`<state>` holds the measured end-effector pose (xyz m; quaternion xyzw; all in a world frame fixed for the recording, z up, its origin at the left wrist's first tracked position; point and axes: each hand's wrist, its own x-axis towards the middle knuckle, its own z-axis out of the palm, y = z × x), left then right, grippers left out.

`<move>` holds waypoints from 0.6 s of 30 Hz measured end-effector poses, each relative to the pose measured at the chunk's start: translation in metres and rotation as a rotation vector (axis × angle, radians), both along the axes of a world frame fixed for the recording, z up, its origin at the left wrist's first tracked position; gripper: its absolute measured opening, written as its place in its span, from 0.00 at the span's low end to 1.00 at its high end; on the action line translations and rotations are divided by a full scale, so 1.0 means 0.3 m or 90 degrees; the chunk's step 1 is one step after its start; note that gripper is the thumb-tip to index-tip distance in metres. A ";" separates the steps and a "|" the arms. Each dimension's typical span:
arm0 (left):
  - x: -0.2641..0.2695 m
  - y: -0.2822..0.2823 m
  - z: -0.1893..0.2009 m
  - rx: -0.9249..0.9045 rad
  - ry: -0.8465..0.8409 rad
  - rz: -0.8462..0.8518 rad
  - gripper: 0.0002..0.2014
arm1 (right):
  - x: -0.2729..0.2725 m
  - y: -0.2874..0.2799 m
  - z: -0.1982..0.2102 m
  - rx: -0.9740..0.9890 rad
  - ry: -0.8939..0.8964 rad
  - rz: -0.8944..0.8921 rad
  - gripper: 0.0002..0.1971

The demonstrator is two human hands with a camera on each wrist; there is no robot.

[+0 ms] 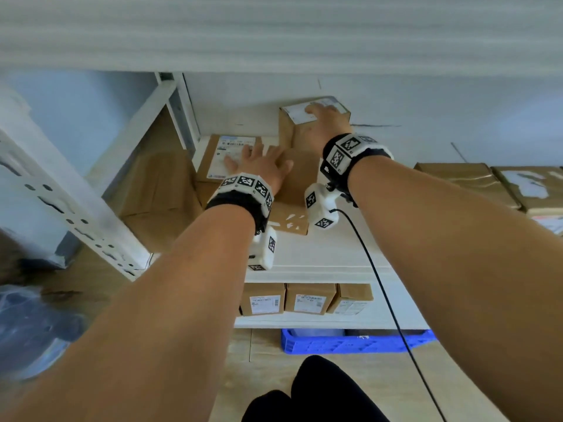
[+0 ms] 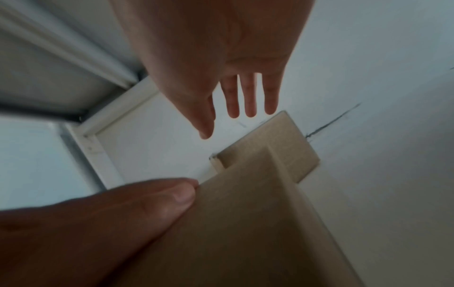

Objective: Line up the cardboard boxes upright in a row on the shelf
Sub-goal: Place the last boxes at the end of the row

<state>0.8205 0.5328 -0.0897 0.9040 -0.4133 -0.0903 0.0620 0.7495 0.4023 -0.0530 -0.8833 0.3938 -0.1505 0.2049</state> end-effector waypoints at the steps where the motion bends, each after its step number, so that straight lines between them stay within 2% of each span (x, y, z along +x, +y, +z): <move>1: 0.008 -0.005 -0.006 -0.006 0.001 0.002 0.27 | 0.029 -0.010 0.007 -0.018 0.017 0.020 0.24; 3: 0.012 -0.011 -0.007 -0.002 0.012 0.004 0.27 | 0.079 -0.031 0.020 -0.070 0.078 0.044 0.23; 9: 0.021 -0.018 -0.014 -0.018 0.014 0.003 0.25 | 0.169 -0.054 0.030 -0.123 0.223 0.087 0.24; 13: 0.021 -0.016 -0.012 -0.022 0.013 -0.001 0.25 | 0.233 -0.105 -0.020 -0.129 0.321 0.183 0.29; 18: 0.020 -0.012 -0.006 -0.029 0.023 -0.004 0.25 | 0.190 -0.076 0.033 -0.206 0.317 0.127 0.20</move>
